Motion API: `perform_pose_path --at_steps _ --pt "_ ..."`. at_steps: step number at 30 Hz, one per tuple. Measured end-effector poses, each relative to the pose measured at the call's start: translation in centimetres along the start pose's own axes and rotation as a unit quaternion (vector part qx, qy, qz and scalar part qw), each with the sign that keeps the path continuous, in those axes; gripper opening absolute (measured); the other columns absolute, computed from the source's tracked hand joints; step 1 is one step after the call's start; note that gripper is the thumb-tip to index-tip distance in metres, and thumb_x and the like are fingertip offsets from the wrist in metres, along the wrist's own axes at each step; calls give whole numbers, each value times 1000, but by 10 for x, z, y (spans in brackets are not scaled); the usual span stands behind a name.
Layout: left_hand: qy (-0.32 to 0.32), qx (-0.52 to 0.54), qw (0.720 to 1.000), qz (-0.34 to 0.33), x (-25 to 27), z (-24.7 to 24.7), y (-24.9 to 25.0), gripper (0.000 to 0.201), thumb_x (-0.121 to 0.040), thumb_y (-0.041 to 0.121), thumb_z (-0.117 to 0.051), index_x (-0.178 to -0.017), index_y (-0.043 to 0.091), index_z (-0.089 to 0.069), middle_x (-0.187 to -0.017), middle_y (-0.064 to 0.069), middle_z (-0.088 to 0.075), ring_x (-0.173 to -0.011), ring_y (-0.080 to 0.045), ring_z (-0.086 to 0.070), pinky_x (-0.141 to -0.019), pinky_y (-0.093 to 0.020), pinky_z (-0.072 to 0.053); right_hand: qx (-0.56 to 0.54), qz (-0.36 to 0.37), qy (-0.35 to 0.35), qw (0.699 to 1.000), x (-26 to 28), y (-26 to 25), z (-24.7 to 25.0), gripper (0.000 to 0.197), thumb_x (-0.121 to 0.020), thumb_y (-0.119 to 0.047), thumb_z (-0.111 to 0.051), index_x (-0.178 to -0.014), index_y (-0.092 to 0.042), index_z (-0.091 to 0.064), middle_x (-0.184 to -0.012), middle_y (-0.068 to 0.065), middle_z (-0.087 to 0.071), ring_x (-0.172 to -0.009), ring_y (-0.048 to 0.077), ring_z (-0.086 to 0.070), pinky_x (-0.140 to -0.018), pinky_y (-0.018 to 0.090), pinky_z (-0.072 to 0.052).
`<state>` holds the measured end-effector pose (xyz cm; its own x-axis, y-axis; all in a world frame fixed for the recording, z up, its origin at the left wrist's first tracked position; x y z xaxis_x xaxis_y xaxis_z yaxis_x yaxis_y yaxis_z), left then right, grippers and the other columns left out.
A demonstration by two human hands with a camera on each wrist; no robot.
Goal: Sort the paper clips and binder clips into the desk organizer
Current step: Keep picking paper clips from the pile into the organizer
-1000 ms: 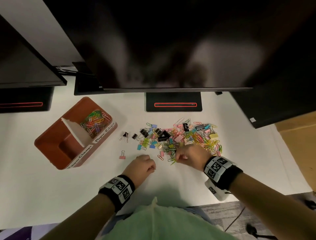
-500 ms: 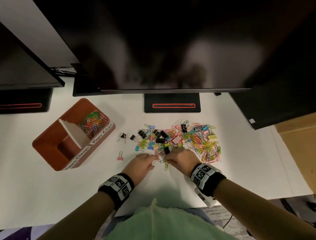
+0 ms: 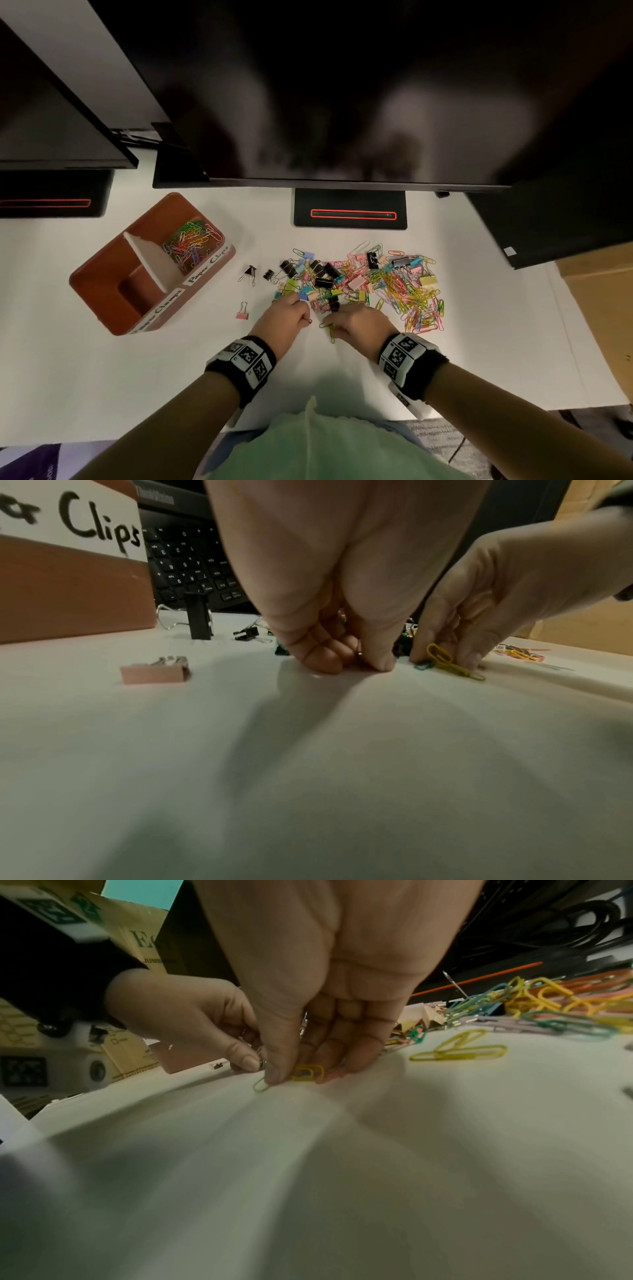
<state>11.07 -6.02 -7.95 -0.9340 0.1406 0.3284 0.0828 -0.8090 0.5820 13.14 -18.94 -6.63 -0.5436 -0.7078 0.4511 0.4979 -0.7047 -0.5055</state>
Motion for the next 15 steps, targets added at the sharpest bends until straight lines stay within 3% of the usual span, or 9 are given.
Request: perform_pose_path --at_steps 7,10,15 --pt "-16 -19 1000 11 4 -3 -6 13 -88 17 -57 -93 6 -62 -99 -11 -58 -94 -26 -53 -82 -38 -47 -20 -8 3 1000 -5 -3 -2 17 -89 -18 -54 -97 -11 -66 -109 9 -54 -96 28 -56 -82 38 -49" --pt "-21 -32 999 23 6 -4 -8 17 -90 18 -54 -102 8 -60 -104 -10 -58 -98 -26 -53 -83 -34 -45 -7 13 7 1000 -5 -7 -3 16 -88 -14 -52 -94 -9 -67 -108 10 -57 -99 28 -55 -83 36 -47" --pt "-26 -26 999 21 9 -7 -9 13 -90 11 -52 -97 6 -62 -104 -11 -56 -100 -26 -52 -84 -34 -45 5 13 6 1000 -8 -10 -2 14 -87 -10 -53 -97 -6 -62 -101 14 -64 -97 32 -55 -84 41 -48"
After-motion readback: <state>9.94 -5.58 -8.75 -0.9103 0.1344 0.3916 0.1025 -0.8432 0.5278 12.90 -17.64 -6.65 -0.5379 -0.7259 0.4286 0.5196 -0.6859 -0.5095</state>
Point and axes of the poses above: each hand's wrist, its own x-axis away from the middle knuckle, its own z-axis out of the back of the hand, y = z × x, the point moved 7 cm from there along -x, towards the middle knuckle
